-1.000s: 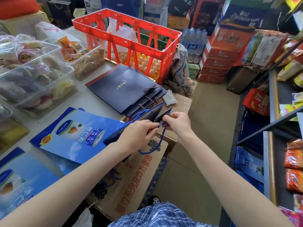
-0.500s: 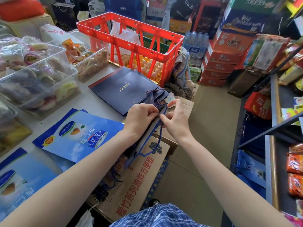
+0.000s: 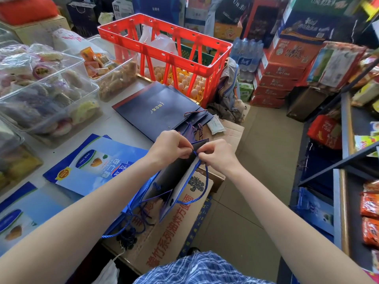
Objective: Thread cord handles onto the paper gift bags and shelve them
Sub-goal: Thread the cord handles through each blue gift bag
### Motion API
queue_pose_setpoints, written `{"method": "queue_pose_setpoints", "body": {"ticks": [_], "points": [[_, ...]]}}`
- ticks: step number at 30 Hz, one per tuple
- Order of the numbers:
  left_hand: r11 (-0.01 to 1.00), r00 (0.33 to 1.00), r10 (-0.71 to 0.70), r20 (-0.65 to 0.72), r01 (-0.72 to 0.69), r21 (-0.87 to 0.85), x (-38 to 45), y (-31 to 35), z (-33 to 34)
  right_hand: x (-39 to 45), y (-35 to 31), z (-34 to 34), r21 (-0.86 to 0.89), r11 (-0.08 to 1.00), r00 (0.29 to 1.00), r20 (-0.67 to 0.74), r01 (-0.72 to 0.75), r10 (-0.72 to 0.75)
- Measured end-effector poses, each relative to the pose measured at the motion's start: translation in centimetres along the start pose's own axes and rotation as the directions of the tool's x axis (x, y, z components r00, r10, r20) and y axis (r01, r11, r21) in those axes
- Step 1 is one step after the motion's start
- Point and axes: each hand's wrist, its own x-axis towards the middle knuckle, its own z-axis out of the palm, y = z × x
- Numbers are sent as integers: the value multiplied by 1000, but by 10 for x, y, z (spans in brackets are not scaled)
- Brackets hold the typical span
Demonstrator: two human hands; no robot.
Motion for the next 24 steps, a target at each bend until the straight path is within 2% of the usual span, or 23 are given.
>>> {"method": "queue_pose_setpoints", "body": {"ticks": [4, 7, 8, 10, 12, 14, 15, 17, 19, 22, 24], "points": [[987, 991, -90, 99, 102, -122, -8, -1, 1, -2, 3, 5, -46, 999, 993, 121, 1, 5], [872, 965, -237, 111, 262, -413, -25, -12, 8, -2, 10, 8, -15, 999, 975, 217, -49, 51], [840, 954, -274, 125, 301, -452, -31, -17, 11, -2, 13, 10, 3, 998, 975, 213, -65, 63], [848, 941, -286, 179, 335, -411, -41, -26, 18, -1, 23, 15, 38, 995, 977, 194, -94, 85], [927, 948, -238, 210, 286, -242, -45, -31, 27, -2, 31, 23, 86, 987, 979, 166, -134, 118], [978, 969, -186, 164, 199, -65, -44, -32, 40, -3, 37, 29, 93, 988, 989, 93, -125, 117], [987, 980, -160, 119, 162, -3, -43, -31, 47, -3, 39, 31, 40, 994, 995, 35, -97, 96], [994, 995, -87, 49, 83, 71, -40, -29, 59, -5, 42, 34, -193, 981, 993, -120, -29, 6], [995, 999, -31, 45, 27, 95, -36, -30, 67, -7, 47, 33, -414, 906, 947, -244, 93, -209], [996, 995, 5, 99, -14, 88, -30, -35, 67, -6, 64, 31, -429, 839, 875, -189, 334, -445], [994, 985, 4, 173, -22, 102, -25, -38, 63, -2, 73, 26, -329, 852, 874, -129, 408, -468]]}}
